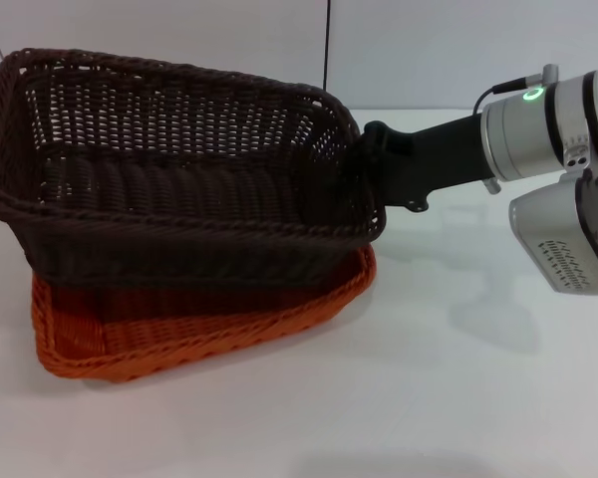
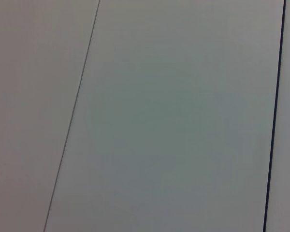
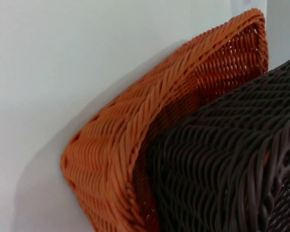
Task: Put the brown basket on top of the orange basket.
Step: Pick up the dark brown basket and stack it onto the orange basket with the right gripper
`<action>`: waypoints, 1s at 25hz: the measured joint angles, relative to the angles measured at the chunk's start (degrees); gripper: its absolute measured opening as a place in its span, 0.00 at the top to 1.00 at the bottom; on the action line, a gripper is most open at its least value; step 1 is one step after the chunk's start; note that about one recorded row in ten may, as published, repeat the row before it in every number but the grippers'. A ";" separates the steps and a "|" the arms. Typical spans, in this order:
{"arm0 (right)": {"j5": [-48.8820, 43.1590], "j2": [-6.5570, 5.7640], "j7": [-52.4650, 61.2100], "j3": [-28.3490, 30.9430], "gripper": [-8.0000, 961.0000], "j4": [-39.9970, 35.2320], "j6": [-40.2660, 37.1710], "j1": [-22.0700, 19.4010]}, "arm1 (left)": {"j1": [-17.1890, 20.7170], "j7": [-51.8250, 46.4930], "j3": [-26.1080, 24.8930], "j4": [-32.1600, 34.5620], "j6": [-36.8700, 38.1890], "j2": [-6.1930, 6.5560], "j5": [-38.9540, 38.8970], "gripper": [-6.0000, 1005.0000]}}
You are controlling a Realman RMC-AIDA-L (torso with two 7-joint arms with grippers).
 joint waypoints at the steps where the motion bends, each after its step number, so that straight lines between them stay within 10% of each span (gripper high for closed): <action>1: 0.59 -0.02 -0.90 -0.11 0.84 0.34 0.32 -0.03 | 0.00 -0.01 0.00 0.00 0.00 0.00 0.00 0.23; 25: 10.42 -0.06 -2.60 -0.70 0.84 3.56 7.53 0.44 | -1.56 -1.55 -0.50 1.94 -1.85 0.07 -0.15 0.23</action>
